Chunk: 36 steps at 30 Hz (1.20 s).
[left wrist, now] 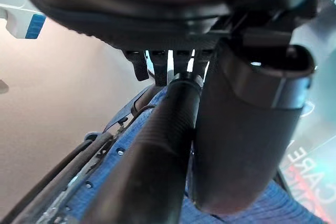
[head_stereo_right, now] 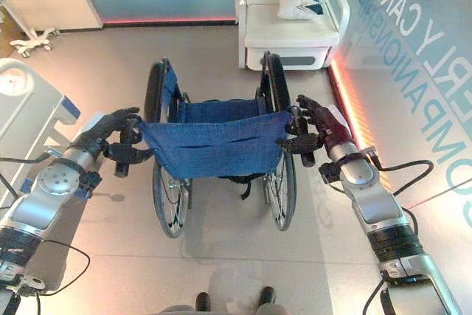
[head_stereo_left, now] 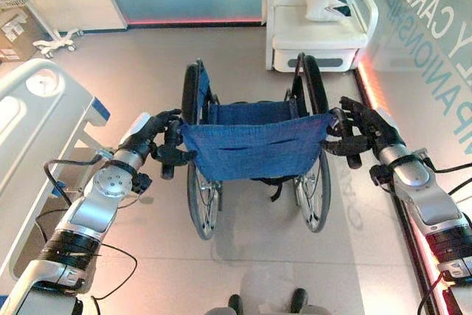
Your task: Push the wheelchair next to the bed
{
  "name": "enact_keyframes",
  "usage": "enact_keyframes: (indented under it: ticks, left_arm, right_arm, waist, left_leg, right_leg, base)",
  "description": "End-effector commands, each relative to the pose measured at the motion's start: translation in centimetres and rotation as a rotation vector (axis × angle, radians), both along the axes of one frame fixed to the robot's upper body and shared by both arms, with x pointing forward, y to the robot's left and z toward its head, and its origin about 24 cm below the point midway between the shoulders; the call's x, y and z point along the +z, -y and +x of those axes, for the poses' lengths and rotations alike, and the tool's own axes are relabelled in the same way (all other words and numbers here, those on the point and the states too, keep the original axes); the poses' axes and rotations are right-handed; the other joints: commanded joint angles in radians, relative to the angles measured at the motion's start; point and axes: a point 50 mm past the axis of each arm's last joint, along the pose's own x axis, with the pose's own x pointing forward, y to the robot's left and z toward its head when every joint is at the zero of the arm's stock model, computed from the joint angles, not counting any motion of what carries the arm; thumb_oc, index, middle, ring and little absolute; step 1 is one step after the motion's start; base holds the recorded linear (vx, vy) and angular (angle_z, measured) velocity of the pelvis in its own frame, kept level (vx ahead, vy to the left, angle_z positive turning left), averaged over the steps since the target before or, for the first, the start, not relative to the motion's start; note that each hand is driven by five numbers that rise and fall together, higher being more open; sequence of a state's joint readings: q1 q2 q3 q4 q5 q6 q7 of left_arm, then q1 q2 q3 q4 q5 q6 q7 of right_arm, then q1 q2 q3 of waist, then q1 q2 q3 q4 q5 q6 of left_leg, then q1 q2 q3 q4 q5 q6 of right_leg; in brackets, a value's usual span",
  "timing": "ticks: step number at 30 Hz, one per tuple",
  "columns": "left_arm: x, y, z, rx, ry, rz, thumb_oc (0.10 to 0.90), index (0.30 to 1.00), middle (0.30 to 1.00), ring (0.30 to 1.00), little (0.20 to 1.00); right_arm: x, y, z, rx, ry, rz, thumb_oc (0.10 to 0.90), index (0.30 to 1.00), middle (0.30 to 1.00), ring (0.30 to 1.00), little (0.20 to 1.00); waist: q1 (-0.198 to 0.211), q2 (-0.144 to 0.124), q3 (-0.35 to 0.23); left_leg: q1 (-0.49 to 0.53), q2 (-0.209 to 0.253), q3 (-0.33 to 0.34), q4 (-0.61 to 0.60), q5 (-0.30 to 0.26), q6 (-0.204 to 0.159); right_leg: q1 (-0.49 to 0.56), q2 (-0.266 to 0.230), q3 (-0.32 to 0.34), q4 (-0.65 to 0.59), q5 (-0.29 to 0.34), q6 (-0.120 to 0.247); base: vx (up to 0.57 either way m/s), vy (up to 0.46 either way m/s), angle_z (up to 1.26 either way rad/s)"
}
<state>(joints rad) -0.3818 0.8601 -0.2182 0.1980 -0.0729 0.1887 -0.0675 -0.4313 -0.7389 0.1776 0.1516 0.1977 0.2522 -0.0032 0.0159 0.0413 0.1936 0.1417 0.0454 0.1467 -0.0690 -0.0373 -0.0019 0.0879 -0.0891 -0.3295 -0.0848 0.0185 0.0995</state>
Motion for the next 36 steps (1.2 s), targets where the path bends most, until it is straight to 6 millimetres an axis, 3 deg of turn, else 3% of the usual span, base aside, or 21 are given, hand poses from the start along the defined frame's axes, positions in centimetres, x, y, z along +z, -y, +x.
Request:
enact_keyframes:
  ticks: [1, 6, 14, 22, 36]
  left_arm:
    - [3.2, -4.9, -0.4, 0.169, -0.003, 0.197, 0.800, 0.900, 0.900, 0.900, 0.900]
    - [4.2, -5.4, -0.5, 0.170, -0.048, 0.266, 0.800, 0.900, 0.900, 0.900, 0.900]
    - [5.7, -8.3, -0.9, 0.351, -0.120, 0.386, 0.800, 0.900, 0.900, 0.900, 0.900]
    - [3.6, -9.6, -0.8, 0.514, -0.282, 0.445, 0.800, 0.900, 0.900, 0.900, 0.900]
    - [-0.7, -8.7, 0.0, 0.656, -0.460, 0.517, 0.800, 0.900, 0.900, 0.900, 0.900]
  right_arm:
    - [4.1, 3.1, 0.5, -0.152, 0.092, -0.260, 0.800, 0.900, 0.900, 0.900, 0.900]
    - [4.7, 3.5, 0.5, -0.178, 0.070, -0.316, 0.800, 0.900, 0.900, 0.900, 0.900]
    - [5.7, 3.8, 0.8, -0.193, 0.049, -0.357, 0.800, 0.900, 0.900, 0.900, 0.900]
    - [5.9, 3.2, 1.3, -0.254, 0.078, -0.334, 0.800, 0.900, 0.900, 0.900, 0.900]
    - [4.3, 1.6, 2.5, -0.262, -0.002, -0.384, 0.800, 0.900, 0.900, 0.900, 0.900]
  waist:
    - [0.009, -0.033, -0.016]
    - [0.016, -0.034, -0.011]
    - [0.021, -0.033, -0.004]
    - [0.009, -0.038, 0.009]
    - [-0.010, -0.051, 0.030]
  left_leg:
    - [-0.068, -0.036, 0.041, 0.062, -0.002, 0.005]
    - [-0.075, -0.039, 0.035, 0.062, 0.000, 0.007]
    - [-0.085, -0.043, 0.029, 0.068, -0.003, 0.009]
    - [-0.100, -0.046, 0.025, 0.089, -0.009, 0.013]
    - [-0.108, -0.049, 0.033, 0.115, -0.019, 0.016]
  right_leg:
    - [-0.021, 0.002, 0.036, 0.112, -0.055, 0.007]
    - [-0.025, 0.002, 0.033, 0.114, -0.056, 0.005]
    - [-0.031, 0.001, 0.031, 0.119, -0.059, 0.005]
    - [-0.042, 0.005, 0.042, 0.132, -0.066, -0.001]
    - [-0.054, 0.012, 0.057, 0.149, -0.071, -0.013]
  base:
    - [0.00, 0.000, 0.00]
    - [0.00, 0.000, 0.00]
    - [0.00, 0.000, 0.00]
    - [0.00, 0.000, 0.00]
    - [0.00, -0.001, 0.01]
